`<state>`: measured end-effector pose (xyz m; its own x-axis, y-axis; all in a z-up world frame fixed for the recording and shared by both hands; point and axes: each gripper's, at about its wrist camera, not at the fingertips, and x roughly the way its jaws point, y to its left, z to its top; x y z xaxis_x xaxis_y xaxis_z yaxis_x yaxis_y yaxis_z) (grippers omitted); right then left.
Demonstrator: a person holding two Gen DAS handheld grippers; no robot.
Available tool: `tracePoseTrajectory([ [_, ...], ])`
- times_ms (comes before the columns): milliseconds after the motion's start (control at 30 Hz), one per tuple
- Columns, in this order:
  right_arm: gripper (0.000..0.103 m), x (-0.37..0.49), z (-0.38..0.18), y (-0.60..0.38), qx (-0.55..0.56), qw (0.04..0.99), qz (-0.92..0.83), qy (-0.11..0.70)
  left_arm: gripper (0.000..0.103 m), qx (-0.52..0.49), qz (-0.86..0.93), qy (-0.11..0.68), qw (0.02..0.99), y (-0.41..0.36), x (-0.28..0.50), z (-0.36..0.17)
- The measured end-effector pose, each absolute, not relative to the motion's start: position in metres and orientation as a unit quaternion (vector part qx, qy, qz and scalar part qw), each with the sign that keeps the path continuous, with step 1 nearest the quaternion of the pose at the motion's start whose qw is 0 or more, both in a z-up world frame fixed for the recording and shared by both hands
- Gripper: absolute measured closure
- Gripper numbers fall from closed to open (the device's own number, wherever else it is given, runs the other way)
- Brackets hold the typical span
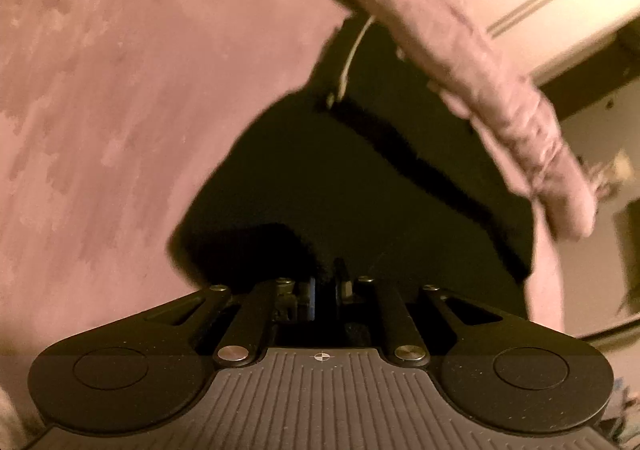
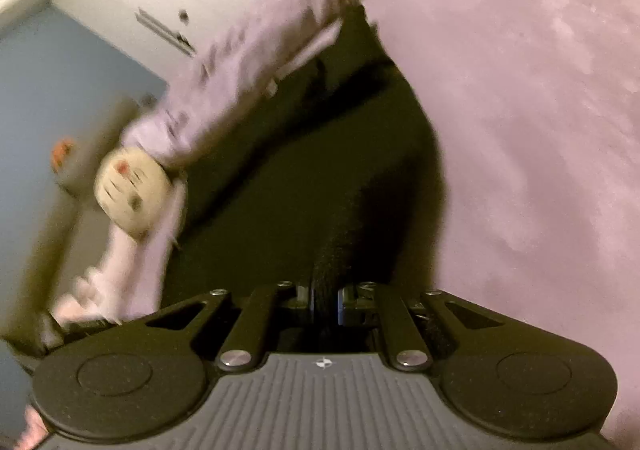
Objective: Fold small clothes
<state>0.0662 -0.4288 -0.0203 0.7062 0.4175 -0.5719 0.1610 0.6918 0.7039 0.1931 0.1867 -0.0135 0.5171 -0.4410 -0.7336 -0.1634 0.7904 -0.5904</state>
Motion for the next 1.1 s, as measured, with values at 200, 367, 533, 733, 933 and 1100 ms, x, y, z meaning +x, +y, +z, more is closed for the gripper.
tracePoseTrajectory([
  [200, 0.094, 0.117, 0.008, -0.439, 0.418, 0.853, 0.047, 0.310, 0.093, -0.343, -0.074, 0.451, 0.821, 0.195, 0.225, 0.006],
  [367, 0.094, 0.165, 0.004, -0.454, 0.428, 0.853, -0.022, 0.299, 0.093, -0.371, -0.025, 0.433, 0.821, 0.208, 0.251, -0.002],
  [533, 0.083, 0.193, -0.017, -0.447, 0.394, 0.856, -0.072, 0.326, 0.087, -0.352, 0.009, 0.449, 0.821, 0.207, 0.266, -0.024],
  [733, 0.046, 0.180, -0.016, -0.439, 0.276, 0.899, -0.074, 0.330, 0.046, -0.257, 0.016, 0.458, 0.851, 0.205, 0.254, -0.032],
  [933, 0.035, 0.173, -0.010, -0.411, 0.055, 0.933, -0.016, 0.355, 0.034, -0.166, -0.028, 0.449, 0.878, 0.208, 0.237, -0.029],
  [1100, 0.028, 0.178, -0.020, -0.399, 0.001, 0.930, 0.009, 0.368, 0.029, -0.162, -0.081, 0.445, 0.877, 0.212, 0.227, -0.029],
])
